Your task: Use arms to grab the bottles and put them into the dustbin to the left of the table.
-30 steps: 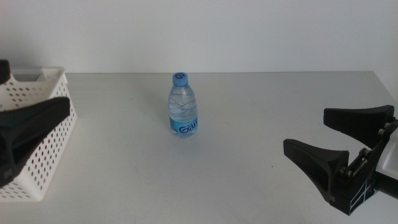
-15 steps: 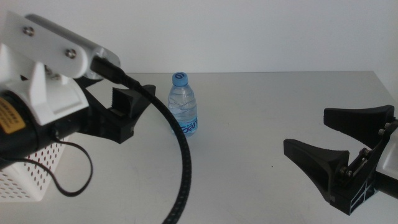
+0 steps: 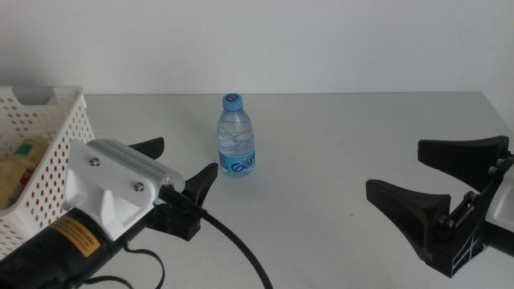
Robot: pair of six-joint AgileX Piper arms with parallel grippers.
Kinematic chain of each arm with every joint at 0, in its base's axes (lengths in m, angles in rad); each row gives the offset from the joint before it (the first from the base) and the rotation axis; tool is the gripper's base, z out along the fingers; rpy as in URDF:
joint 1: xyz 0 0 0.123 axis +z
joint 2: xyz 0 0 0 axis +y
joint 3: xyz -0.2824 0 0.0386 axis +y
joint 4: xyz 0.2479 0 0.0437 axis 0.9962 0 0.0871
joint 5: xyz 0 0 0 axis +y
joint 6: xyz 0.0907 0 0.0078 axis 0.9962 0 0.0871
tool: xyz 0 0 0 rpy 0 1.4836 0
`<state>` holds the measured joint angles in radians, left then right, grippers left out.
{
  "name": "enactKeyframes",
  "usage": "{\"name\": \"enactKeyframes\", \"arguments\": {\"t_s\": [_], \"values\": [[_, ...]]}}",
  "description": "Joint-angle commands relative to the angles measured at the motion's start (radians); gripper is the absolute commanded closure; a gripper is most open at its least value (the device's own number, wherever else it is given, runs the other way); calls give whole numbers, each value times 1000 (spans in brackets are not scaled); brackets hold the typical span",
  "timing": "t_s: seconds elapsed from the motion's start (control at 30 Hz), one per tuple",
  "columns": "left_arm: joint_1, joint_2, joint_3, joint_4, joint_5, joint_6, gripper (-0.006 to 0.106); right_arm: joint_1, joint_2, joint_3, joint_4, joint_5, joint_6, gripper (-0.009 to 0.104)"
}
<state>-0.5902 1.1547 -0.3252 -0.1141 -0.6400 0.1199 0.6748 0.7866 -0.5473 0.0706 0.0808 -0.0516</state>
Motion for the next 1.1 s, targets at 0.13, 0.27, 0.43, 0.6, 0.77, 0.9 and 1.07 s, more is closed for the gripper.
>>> {"name": "enactKeyframes", "arguments": {"t_s": [0.13, 0.27, 0.43, 0.6, 0.77, 0.9, 1.07], "values": [[-3, 133, -97, -44, -183, -21, 7, 3, -5, -28, -13, -71, -12, 20], [54, 226, -191, 3, -179, -35, 7, 3, -5, -28, -13, -71, -12, 20], [165, 333, -313, 242, -128, -210, 7, 3, -5, -28, -13, -71, -12, 20], [243, 443, -429, 463, -127, -329, 7, 3, -5, -28, -13, -71, -12, 20], [250, 537, -515, 494, -127, -360, 7, 3, -5, -28, -13, -71, -12, 20], [250, 614, -574, 504, -128, -369, 7, 3, -5, -28, -12, -71, -12, 20], [250, 709, -628, 529, -142, -390, 7, 3, -5, -28, -12, -71, -12, 20]]}}
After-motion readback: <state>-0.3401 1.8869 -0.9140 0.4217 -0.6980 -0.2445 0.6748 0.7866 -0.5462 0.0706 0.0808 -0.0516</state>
